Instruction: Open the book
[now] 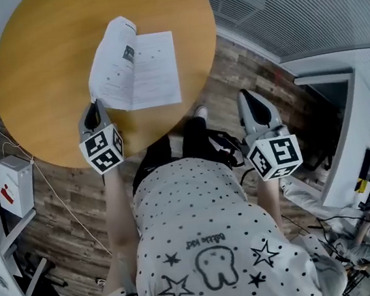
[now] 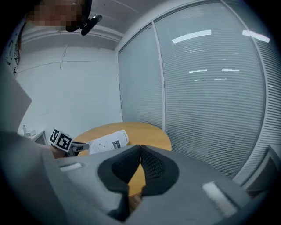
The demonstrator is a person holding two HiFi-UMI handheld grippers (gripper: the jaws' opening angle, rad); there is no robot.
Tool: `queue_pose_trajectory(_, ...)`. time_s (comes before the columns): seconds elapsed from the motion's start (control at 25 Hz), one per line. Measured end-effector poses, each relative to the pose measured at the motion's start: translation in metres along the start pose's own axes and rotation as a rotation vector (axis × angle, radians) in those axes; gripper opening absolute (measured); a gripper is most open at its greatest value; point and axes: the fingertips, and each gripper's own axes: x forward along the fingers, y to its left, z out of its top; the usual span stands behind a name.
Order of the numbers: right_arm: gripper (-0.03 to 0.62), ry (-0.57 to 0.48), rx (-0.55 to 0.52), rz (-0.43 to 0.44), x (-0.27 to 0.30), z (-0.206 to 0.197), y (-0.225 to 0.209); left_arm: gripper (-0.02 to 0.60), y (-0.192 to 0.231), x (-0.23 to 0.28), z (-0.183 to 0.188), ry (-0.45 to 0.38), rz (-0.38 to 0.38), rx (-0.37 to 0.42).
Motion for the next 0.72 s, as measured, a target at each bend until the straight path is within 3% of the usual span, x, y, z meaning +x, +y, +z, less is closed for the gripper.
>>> queue_pose_trajectory(0.72, 0.003, -0.004, -0.018, 0.013, 0.003, 0.003, 0.011, 0.021, 0.045, -0.011, -0.046, 0.069, 0.119, -0.118)
